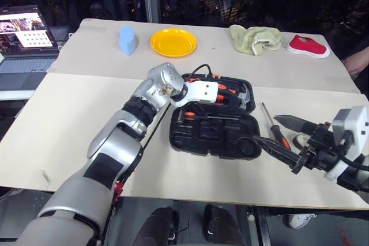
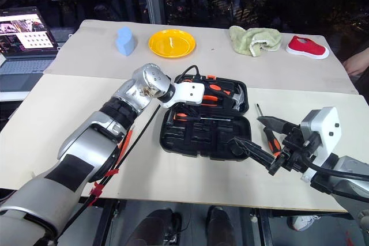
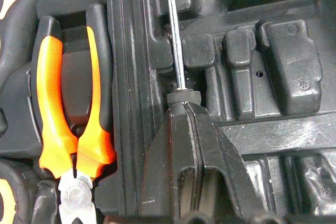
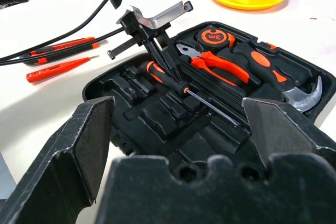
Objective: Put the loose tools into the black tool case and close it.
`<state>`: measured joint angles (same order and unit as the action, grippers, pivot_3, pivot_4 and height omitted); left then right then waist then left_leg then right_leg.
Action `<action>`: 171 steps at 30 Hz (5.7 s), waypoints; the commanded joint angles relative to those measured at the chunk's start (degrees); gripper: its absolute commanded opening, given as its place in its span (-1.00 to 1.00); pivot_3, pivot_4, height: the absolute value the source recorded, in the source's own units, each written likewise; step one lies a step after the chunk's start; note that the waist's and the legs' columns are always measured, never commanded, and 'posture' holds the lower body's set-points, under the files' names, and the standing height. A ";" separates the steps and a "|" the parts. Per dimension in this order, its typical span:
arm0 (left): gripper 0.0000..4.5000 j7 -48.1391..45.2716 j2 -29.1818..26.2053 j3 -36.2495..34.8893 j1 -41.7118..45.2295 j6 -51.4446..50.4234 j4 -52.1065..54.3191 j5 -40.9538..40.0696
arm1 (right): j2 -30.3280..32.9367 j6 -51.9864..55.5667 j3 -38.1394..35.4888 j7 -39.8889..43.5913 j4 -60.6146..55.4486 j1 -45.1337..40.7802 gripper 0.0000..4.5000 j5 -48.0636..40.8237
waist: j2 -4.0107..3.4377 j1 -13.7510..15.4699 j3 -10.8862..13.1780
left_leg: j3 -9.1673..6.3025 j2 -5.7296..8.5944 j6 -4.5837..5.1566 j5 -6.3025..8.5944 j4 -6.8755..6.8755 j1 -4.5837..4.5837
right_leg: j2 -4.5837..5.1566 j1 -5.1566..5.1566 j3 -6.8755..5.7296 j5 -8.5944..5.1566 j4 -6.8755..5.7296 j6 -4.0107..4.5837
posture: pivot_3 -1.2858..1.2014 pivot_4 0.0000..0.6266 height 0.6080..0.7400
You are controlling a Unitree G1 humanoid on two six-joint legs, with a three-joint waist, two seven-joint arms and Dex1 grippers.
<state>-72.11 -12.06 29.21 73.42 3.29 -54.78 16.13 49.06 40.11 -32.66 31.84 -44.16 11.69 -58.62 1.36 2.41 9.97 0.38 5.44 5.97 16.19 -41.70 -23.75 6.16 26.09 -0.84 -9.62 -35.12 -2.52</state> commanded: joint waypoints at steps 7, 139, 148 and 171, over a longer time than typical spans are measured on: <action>-0.99 2.32 1.84 1.50 -0.96 3.88 -3.38 3.52 | -1.35 -1.49 -0.09 -0.52 -0.50 0.06 1.00 1.83 | -0.08 0.24 -0.41 | 0.01 0.00 0.05 0.03 -0.05 0.12 | 0.01 -0.15 0.00 0.03 0.03 -0.05 | 0.03 -0.52 1.00; 1.00 -10.43 -40.45 -23.38 -31.58 -41.43 66.95 -48.26 | -6.30 -22.55 55.32 47.67 61.29 -61.48 -0.55 59.41 | -0.49 -3.06 -0.37 | -0.18 -0.09 -0.83 -0.19 0.90 0.61 | -0.38 0.12 0.03 -0.39 -0.13 0.61 | 0.03 -0.52 1.00; 1.00 -11.53 -39.75 -22.60 -30.10 -40.22 64.68 -47.41 | -6.26 -10.77 49.35 47.90 54.08 -62.69 0.89 53.38 | -0.49 -3.07 -0.37 | -0.20 -0.11 -0.84 -0.19 0.89 0.59 | -0.40 0.14 0.04 -0.38 -0.15 0.64 | 0.03 -0.52 1.00; 1.00 -13.52 -39.84 -21.74 -30.09 -39.61 64.54 -45.84 | -13.32 -5.01 49.51 39.64 52.47 -58.34 -0.99 50.80 | -0.49 -3.08 -0.37 | -0.20 -0.11 -0.85 -0.21 0.84 0.60 | -0.40 0.15 0.05 -0.36 -0.27 0.67 | 0.03 -0.52 1.00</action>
<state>-85.26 -51.31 8.24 42.77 -37.29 9.00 -29.57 35.78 34.74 17.42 71.85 10.43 -46.38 -7.09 0.87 -0.67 9.60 0.19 5.34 5.12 15.98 -40.85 -23.15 5.76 26.24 -0.78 -9.97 -35.38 -1.85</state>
